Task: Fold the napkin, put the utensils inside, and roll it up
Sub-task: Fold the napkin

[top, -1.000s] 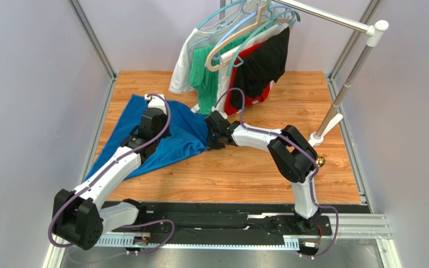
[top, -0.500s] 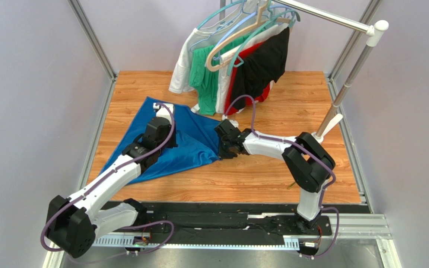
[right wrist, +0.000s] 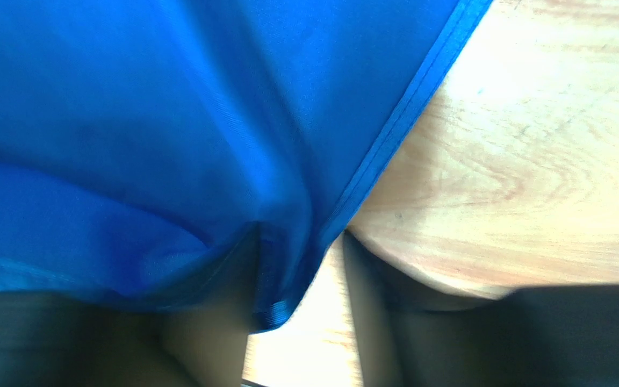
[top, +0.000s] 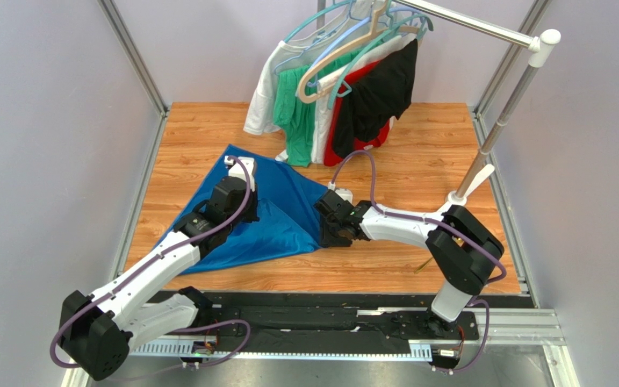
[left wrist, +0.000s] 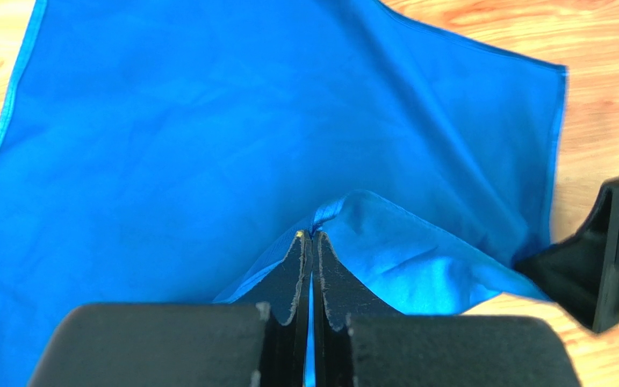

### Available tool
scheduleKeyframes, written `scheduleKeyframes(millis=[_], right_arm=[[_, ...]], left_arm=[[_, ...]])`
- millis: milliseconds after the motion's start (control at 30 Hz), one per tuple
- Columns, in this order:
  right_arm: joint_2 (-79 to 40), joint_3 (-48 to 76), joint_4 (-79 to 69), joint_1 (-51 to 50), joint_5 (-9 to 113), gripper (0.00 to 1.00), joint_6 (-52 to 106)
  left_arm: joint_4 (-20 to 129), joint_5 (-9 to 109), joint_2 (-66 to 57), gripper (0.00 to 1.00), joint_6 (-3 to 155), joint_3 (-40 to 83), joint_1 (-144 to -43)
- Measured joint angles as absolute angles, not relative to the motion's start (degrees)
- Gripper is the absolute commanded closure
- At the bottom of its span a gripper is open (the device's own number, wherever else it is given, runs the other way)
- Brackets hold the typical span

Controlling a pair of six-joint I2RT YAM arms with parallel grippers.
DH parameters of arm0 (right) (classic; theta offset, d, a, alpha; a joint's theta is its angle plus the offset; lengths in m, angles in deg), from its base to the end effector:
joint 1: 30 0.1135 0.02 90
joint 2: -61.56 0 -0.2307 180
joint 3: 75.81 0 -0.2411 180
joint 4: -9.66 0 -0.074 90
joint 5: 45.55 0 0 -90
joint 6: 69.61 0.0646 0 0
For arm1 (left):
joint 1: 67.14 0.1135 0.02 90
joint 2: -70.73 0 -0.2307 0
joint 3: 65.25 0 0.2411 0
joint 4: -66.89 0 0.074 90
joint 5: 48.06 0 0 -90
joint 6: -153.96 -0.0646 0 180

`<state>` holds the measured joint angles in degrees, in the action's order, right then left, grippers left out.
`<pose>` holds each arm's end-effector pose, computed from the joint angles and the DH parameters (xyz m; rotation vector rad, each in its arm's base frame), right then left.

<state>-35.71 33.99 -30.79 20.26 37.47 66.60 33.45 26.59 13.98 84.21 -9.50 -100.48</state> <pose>0.2085 0.2385 0.1050 -0.0645 2.7748 0.2986 0.2157 -0.1215 0.2251 0.0936 2.1563 -0.2523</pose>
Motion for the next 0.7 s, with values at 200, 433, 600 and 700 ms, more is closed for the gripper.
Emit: scheduleKeyframes(millis=[200,433,600,700], right_arm=[[-35.3,32.0,-36.0,20.7,35.8,0.27,65.7],[-34.3,26.7,-42.4,20.0,32.4,0.19,62.8],[-32.3,24.0,-42.6,16.7,30.3,0.21,59.5],[-32.4,22.6,-42.0,14.8,29.8,0.23,57.7]], left_arm=[[33.4,24.0,10.2,1.0,82.7,-8.5,-100.5],[33.4,23.5,4.7,1.0,78.5,-1.9,-98.0],[33.5,26.2,4.2,1.0,75.8,1.7,-94.0],[33.5,27.4,3.2,1.0,74.7,3.0,-92.9]])
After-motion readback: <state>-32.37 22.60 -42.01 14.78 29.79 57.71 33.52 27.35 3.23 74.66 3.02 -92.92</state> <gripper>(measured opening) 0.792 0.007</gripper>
